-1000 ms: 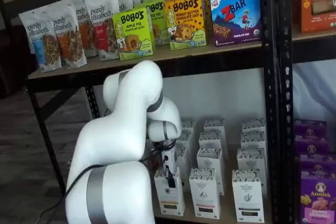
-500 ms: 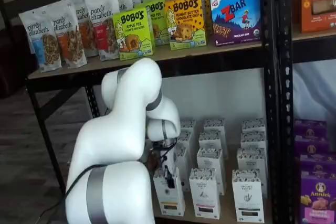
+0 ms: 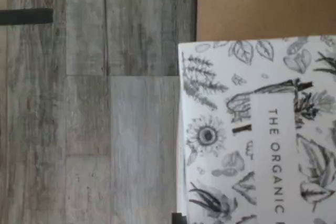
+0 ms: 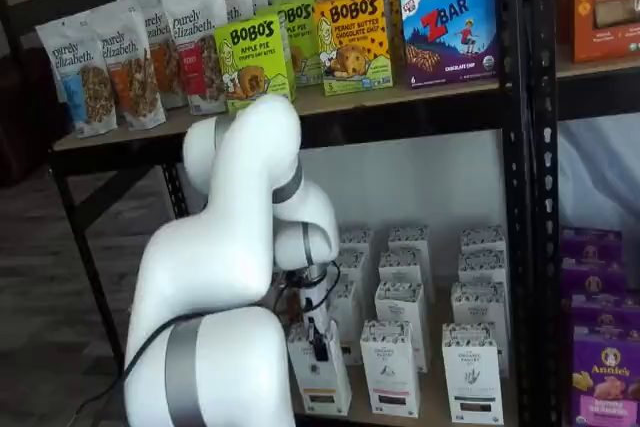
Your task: Pick up the white box with a yellow strip in the middle, on the bottom shelf, the fourth box from the left
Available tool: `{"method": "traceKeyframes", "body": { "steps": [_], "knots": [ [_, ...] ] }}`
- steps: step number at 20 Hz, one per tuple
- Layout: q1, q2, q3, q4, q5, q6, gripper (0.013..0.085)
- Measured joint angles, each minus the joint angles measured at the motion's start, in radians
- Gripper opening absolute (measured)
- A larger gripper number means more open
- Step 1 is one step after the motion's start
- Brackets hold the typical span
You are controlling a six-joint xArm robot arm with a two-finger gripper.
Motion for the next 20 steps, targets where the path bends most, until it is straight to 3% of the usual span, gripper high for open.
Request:
{"method": "traceKeyframes", "body": {
  "steps": [12, 17, 20],
  "knots": [
    [0.013, -0.191, 0.253, -0.069, -0.047, 0.075, 0.049],
    [0.021, -0.259, 0.34, -0.066, -0.067, 0.081, 0.049],
    [0.025, -0.314, 0.391, -0.058, -0.035, 0.078, 0.049]
  ]
}}
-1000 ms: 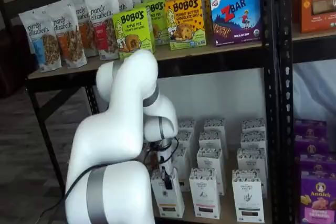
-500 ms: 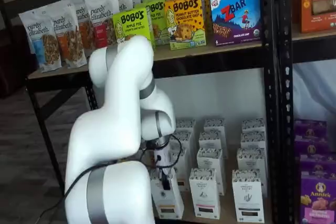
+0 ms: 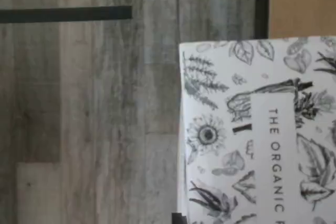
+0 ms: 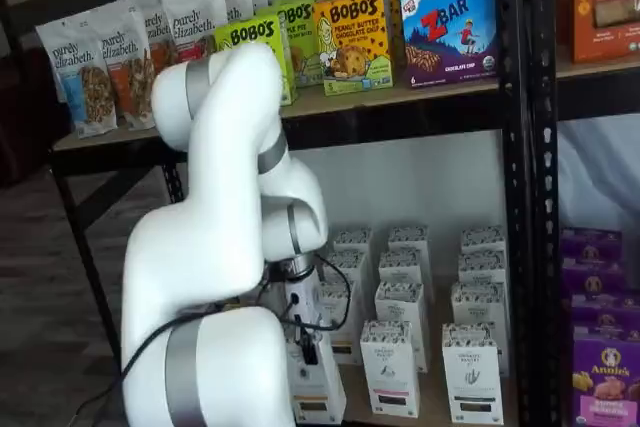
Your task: Pick up the white box with a yellow strip in the middle, on the bottom shelf, the fourth box from the left
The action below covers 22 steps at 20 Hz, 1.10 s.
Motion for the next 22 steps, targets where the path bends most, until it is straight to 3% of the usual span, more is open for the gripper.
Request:
{"method": "traceKeyframes", "body": {
  "steps": [6, 10, 15, 22],
  "knots": [
    [-0.001, -0.1, 0.139, -0.058, -0.054, 0.053, 0.049],
    [-0.006, -0.188, 0.257, -0.067, -0.094, 0.056, 0.049],
    [-0.005, -0.289, 0.365, -0.022, -0.107, 0.016, 0.049],
    [0.011, -0.385, 0.442, 0.035, -0.094, -0.022, 0.049]
  ]
}}
